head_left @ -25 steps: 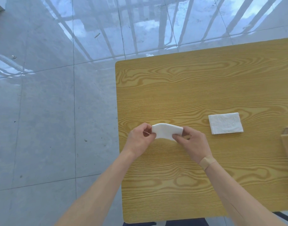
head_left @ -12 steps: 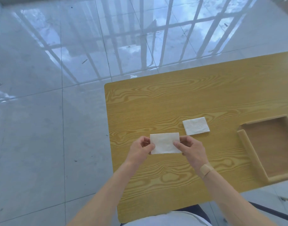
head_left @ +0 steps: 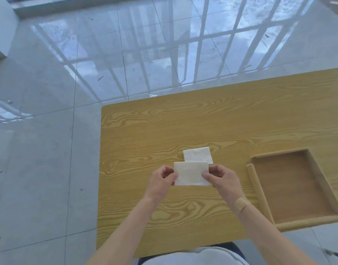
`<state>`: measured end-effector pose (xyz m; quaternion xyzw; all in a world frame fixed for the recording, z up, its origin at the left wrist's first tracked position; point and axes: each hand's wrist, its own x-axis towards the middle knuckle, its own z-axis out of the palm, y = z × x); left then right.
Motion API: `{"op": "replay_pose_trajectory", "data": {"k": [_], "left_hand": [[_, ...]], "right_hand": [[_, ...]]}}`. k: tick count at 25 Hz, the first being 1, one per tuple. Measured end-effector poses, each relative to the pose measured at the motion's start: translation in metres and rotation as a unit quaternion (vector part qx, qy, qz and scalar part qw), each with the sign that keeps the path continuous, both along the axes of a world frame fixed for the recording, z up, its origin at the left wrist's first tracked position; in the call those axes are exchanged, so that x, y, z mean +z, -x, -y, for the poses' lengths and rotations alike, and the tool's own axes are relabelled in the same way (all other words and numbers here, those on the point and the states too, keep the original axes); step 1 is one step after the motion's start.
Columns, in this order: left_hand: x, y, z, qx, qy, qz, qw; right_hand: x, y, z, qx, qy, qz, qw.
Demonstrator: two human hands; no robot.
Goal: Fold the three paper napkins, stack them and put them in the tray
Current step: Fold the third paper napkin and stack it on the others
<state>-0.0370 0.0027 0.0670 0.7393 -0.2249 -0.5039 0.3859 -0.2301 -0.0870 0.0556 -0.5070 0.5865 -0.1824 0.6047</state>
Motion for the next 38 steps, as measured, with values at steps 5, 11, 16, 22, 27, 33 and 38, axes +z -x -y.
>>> {"op": "replay_pose_trajectory", "data": {"k": [5, 11, 16, 22, 27, 33, 38], "left_hand": [[-0.003, 0.038, 0.031, 0.059, -0.015, 0.024, 0.998], [-0.014, 0.044, 0.043, 0.094, -0.056, 0.031, 0.994], [-0.032, 0.038, 0.049, 0.095, -0.061, 0.028, 0.993], [-0.057, 0.031, 0.064, 0.084, -0.080, 0.023, 0.993], [-0.069, 0.025, 0.074, 0.072, -0.098, 0.027, 0.992], [-0.081, 0.019, 0.083, 0.073, -0.103, 0.038, 0.991], [-0.086, 0.017, 0.086, 0.098, -0.097, 0.049, 0.989]], "right_hand": [[-0.006, 0.032, 0.040, 0.042, -0.015, -0.001, 0.999], [-0.015, 0.033, 0.064, 0.069, -0.035, -0.015, 0.997], [-0.032, 0.028, 0.075, 0.055, -0.053, -0.040, 0.996], [-0.053, 0.021, 0.089, 0.037, -0.083, -0.065, 0.994], [-0.063, 0.011, 0.099, 0.051, -0.070, -0.099, 0.991], [-0.071, 0.004, 0.103, 0.057, -0.053, -0.135, 0.988], [-0.070, 0.002, 0.105, 0.062, -0.048, -0.151, 0.985]]}}
